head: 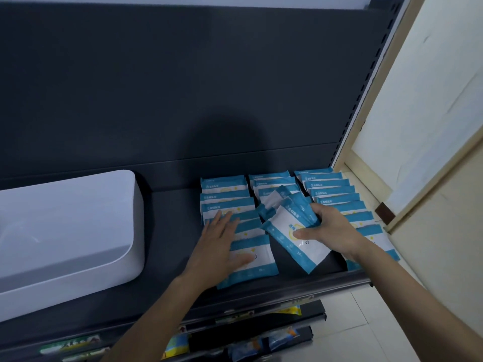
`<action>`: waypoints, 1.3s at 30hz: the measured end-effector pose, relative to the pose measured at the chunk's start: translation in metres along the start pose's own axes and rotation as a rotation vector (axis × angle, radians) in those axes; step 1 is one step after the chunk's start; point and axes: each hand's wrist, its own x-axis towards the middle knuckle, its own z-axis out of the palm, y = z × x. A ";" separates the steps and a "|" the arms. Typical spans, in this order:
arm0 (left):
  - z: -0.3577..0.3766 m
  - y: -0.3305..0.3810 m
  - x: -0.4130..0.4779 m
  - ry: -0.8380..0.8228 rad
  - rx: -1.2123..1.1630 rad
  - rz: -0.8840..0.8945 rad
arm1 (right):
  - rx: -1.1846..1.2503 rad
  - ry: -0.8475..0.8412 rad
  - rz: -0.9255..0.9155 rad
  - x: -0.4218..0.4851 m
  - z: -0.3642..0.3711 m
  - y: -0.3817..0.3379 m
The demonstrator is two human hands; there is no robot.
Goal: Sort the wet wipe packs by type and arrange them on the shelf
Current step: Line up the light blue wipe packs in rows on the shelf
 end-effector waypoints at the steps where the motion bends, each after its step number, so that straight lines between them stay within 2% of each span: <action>1: -0.004 0.007 0.002 0.034 -0.214 -0.025 | 0.012 -0.026 -0.018 -0.001 -0.001 -0.002; 4: -0.020 0.032 0.011 0.067 -0.726 -0.108 | 0.002 -0.098 -0.081 -0.002 0.003 -0.011; 7: -0.025 0.046 0.021 0.067 -1.057 -0.170 | -0.059 -0.129 -0.115 0.002 0.011 -0.017; 10: -0.026 0.046 0.022 0.041 -1.342 -0.268 | -0.135 -0.090 -0.131 0.005 0.012 -0.020; 14: -0.020 0.045 0.025 0.026 -1.231 -0.245 | -0.425 -0.093 -0.219 0.002 0.015 -0.022; 21: -0.009 0.047 0.025 0.036 -0.899 -0.101 | -0.720 -0.056 -0.221 -0.003 0.006 -0.015; 28: -0.007 0.063 0.027 0.040 -0.885 -0.089 | -0.841 -0.064 -0.287 0.006 -0.010 -0.003; 32: 0.002 0.073 0.038 0.050 -0.808 -0.106 | -0.926 -0.127 -0.337 0.021 -0.017 0.005; 39: 0.023 0.092 0.052 0.040 -0.849 -0.172 | -1.010 -0.259 -0.371 0.042 -0.023 0.029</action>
